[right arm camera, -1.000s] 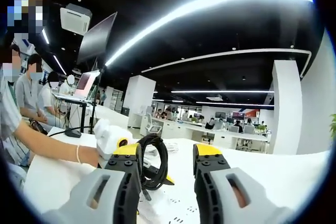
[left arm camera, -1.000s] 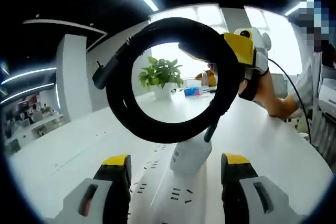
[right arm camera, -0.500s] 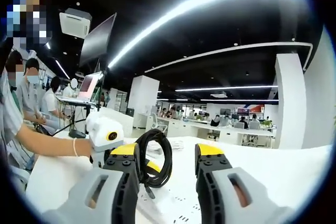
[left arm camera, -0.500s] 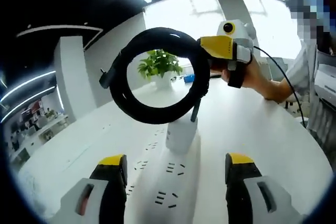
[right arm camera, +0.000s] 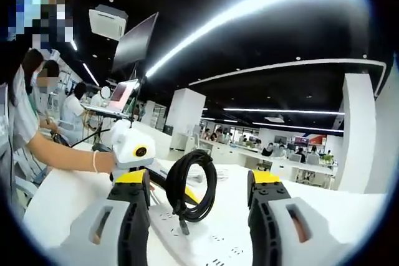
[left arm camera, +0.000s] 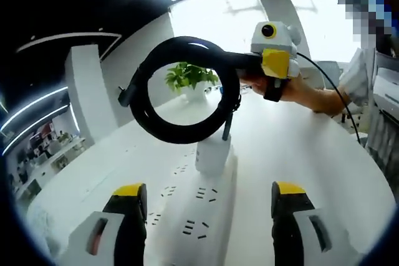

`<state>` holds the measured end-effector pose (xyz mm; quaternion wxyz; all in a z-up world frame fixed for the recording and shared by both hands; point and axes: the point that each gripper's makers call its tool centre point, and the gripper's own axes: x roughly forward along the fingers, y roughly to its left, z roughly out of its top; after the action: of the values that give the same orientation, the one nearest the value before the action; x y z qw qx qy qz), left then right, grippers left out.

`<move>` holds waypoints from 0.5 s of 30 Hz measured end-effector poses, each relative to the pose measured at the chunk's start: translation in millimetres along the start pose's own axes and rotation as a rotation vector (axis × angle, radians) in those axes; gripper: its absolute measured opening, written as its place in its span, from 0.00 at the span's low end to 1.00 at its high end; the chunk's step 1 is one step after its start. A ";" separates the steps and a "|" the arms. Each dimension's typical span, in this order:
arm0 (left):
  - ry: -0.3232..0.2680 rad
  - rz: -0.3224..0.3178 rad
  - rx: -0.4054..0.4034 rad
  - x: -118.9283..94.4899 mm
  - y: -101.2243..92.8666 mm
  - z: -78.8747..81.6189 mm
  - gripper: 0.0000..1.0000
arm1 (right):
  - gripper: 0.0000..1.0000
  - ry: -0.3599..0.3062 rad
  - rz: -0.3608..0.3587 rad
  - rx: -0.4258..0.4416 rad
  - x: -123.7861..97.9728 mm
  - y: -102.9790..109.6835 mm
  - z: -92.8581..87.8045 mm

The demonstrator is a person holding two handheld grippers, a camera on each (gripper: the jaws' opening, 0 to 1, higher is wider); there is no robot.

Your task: Straighten the power strip on the desk, plug the charger into it

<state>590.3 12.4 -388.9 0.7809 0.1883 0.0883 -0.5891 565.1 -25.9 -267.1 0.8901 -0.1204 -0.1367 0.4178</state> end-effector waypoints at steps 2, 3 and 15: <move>-0.001 0.003 -0.007 -0.1 0.4 0.3 0.89 | 0.73 -0.002 0.022 -0.013 1.3 5.0 -0.6; 0.000 0.008 -0.011 -0.5 1.4 0.2 0.91 | 0.76 -0.002 0.034 -0.019 2.2 7.6 -1.2; -0.109 0.045 -0.165 -19.5 19.9 17.8 0.99 | 0.94 -0.004 0.156 -0.039 9.4 26.3 -10.8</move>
<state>602.1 27.3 -361.9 0.8104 0.0926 0.0897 -0.5715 555.9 -3.4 -284.5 0.8521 -0.1471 -0.1367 0.4833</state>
